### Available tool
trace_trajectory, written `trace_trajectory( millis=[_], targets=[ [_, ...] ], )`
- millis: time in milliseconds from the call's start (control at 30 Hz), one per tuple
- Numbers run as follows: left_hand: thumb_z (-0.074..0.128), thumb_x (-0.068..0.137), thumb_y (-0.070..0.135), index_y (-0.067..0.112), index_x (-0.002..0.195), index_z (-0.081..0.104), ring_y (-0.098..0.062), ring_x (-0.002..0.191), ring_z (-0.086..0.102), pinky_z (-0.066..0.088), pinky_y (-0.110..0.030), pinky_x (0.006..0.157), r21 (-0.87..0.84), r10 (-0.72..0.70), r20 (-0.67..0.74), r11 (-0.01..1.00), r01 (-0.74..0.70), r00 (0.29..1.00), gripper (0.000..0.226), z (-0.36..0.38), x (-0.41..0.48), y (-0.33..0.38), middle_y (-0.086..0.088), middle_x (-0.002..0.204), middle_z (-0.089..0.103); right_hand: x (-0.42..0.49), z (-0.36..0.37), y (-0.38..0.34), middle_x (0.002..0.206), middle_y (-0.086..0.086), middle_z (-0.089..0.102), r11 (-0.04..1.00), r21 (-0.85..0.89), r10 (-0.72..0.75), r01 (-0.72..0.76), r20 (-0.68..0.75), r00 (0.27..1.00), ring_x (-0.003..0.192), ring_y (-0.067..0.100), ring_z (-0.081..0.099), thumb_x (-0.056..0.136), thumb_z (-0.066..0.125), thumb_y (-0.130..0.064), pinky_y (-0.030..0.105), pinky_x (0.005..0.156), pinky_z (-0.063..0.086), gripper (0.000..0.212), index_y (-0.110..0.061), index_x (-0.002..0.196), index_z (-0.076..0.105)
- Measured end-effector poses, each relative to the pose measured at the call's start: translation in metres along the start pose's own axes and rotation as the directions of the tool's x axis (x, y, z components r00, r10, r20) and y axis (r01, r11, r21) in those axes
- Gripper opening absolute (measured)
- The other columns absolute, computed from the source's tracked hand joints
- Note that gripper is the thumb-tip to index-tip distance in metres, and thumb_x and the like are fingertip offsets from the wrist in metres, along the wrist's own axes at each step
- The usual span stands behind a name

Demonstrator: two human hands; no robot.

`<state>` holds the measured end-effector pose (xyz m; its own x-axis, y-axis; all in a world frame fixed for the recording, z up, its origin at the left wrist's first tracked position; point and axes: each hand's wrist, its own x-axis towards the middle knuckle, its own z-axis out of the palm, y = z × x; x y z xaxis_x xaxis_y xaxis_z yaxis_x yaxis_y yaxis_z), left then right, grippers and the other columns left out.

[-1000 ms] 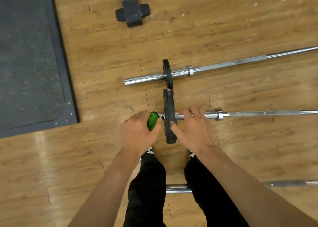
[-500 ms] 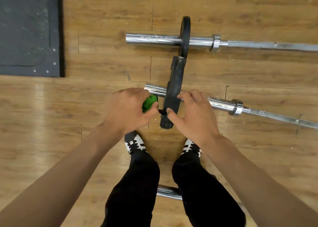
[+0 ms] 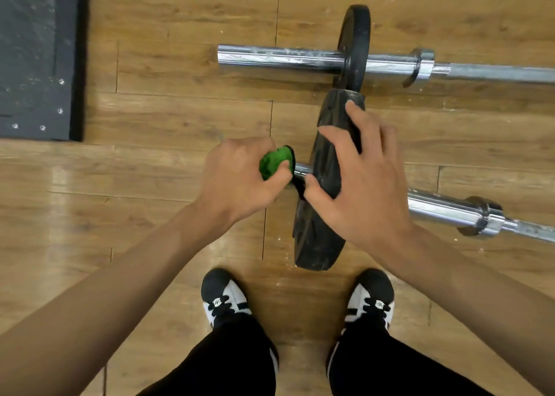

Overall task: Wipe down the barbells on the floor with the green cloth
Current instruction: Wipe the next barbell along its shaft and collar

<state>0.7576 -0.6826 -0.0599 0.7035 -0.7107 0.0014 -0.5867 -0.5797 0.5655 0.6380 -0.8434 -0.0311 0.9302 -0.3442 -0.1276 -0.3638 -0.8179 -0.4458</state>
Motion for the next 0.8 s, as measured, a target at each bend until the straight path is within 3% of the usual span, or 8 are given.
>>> trace_trajectory(
  millis=[100,233,467,600,700,800],
  targets=[
    [0.054,0.083,0.039,0.022,0.066,0.040,-0.017,0.051,0.041,0.036,-0.032,0.047,-0.024,0.103,0.010,0.994,-0.103,0.995,0.027,0.019,0.011,-0.012,0.012,0.060,0.038,0.001,0.005,0.006,0.162,0.015,0.034,0.998,0.043,-0.036,0.036,-0.012,0.999,0.150,0.040,0.027,0.087,0.055,-0.054,0.058,0.117,0.034,0.064,-0.017,0.138,0.056],
    [0.056,0.082,0.038,0.023,0.074,0.041,-0.014,0.062,0.042,0.041,-0.036,0.050,-0.068,0.195,0.033,0.979,-0.193,0.980,0.022,0.045,0.027,-0.027,0.012,0.068,0.041,0.005,0.006,0.009,0.162,0.010,0.033,0.994,0.082,-0.078,0.078,-0.006,0.997,0.153,0.035,0.021,0.084,0.056,-0.056,0.043,0.118,0.024,0.060,-0.024,0.135,0.057],
    [0.057,0.081,0.045,0.013,0.101,0.052,-0.025,0.090,0.044,0.036,-0.040,0.075,0.108,0.347,0.117,0.927,-0.359,0.930,0.037,0.072,0.039,-0.042,-0.006,0.097,0.050,0.015,0.013,0.016,0.158,0.003,0.040,0.980,0.114,-0.157,0.165,-0.075,0.985,0.152,0.031,0.028,0.076,0.059,-0.052,0.041,0.117,0.028,0.057,-0.027,0.127,0.061],
    [0.059,0.083,0.047,0.016,0.114,0.047,-0.027,0.099,0.042,0.030,-0.039,0.078,0.204,0.402,-0.003,0.897,-0.393,0.916,0.046,0.073,0.030,-0.044,-0.011,0.111,0.049,0.022,0.014,0.016,0.153,0.000,0.046,0.975,0.127,-0.168,0.184,-0.124,0.978,0.150,0.031,0.034,0.071,0.058,-0.052,0.032,0.109,0.030,0.054,-0.029,0.120,0.064],
    [0.061,0.084,0.052,0.018,0.107,0.050,-0.030,0.100,0.041,0.026,-0.039,0.080,0.304,0.402,-0.133,0.887,-0.349,0.906,0.043,0.077,0.025,-0.046,-0.010,0.114,0.044,0.027,0.011,0.017,0.152,-0.007,0.046,0.981,0.119,-0.139,0.152,-0.114,0.984,0.149,0.025,0.035,0.072,0.055,-0.056,0.025,0.104,0.028,0.054,-0.034,0.120,0.063],
    [0.064,0.088,0.053,0.016,0.097,0.058,-0.030,0.096,0.043,0.020,-0.036,0.081,0.343,0.380,-0.203,0.891,-0.298,0.903,0.039,0.079,0.023,-0.045,-0.010,0.106,0.055,0.033,0.006,0.020,0.151,-0.016,0.042,0.984,0.135,-0.106,0.116,-0.081,0.991,0.148,0.017,0.033,0.073,0.052,-0.060,0.025,0.106,0.027,0.055,-0.038,0.122,0.060]
  ],
)
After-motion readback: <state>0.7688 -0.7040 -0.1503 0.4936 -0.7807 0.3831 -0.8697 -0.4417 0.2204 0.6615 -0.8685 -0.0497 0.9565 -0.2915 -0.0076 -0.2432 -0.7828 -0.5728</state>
